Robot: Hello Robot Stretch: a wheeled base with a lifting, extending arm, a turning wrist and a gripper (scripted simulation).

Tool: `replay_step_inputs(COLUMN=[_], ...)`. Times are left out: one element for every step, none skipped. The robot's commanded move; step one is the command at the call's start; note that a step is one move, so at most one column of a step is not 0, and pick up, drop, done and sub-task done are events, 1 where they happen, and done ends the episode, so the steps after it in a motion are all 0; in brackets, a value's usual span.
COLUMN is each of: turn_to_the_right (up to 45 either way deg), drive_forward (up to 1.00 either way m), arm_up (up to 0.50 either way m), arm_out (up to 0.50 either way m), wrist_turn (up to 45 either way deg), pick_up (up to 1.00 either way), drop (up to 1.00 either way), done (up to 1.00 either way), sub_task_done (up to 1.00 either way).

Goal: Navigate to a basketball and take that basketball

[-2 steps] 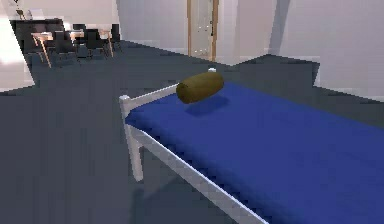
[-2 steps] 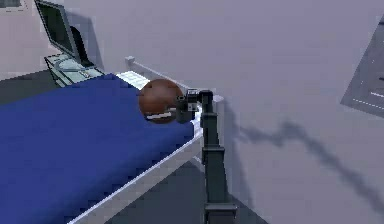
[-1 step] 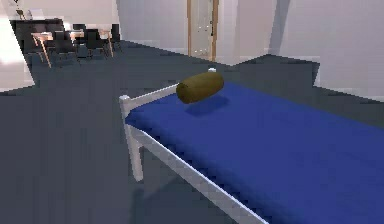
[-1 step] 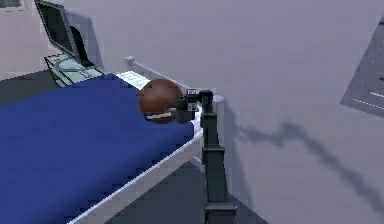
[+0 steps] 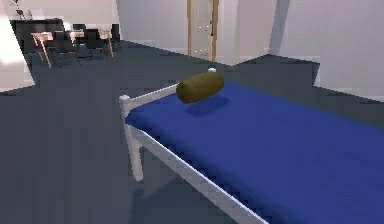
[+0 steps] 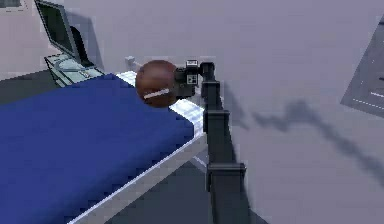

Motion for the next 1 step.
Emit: replay_step_inputs(turn_to_the_right=[0.0], drive_forward=[0.0], arm_up=[0.0], arm_out=[0.0], wrist_turn=[0.0], pick_up=[0.0], drop=[0.0], done=[1.0], sub_task_done=[0.0])
